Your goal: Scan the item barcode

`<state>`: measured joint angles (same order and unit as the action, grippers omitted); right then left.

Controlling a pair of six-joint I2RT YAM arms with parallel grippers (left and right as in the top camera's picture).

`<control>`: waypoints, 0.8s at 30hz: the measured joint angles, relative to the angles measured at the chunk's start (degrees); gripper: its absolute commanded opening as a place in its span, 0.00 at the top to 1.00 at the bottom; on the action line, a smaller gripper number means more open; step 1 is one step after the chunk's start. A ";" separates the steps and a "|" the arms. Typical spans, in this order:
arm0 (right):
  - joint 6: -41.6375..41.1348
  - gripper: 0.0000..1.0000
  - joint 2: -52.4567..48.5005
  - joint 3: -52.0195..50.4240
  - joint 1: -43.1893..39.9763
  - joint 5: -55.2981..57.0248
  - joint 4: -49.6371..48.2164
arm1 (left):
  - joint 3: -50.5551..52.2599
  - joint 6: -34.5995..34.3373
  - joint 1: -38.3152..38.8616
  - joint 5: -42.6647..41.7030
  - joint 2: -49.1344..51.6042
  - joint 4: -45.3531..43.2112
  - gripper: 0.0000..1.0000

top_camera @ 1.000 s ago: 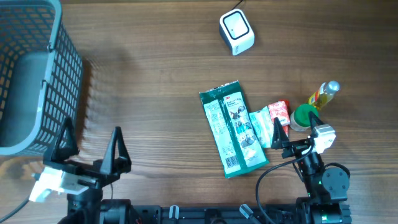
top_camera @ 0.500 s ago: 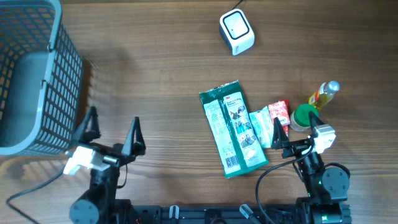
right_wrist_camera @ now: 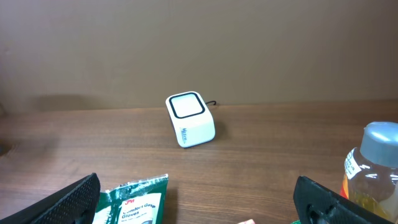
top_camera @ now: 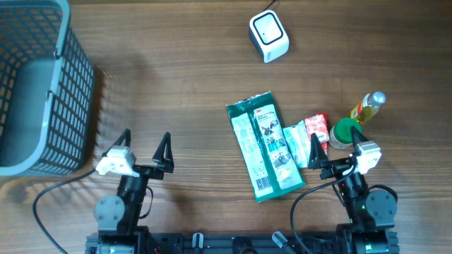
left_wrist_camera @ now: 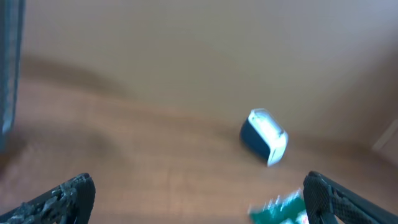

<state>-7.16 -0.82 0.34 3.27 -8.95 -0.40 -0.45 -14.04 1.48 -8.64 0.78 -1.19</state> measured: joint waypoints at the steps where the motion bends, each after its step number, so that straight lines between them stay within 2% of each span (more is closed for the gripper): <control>1: 0.00 0.01 0.00 0.00 0.00 0.00 0.02 | 0.04 0.02 0.00 0.15 0.00 2.32 0.00; 12: 0.00 0.00 0.00 0.00 0.00 0.00 0.00 | 0.02 6.54 0.00 0.66 0.00 4.44 0.00; 24: 0.00 0.00 0.00 0.00 0.00 0.00 0.00 | 0.02 8.02 0.00 0.66 0.00 4.44 0.00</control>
<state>-7.16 -0.82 0.34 3.27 -8.95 -0.40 -0.43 -6.02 1.48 -7.99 0.78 3.25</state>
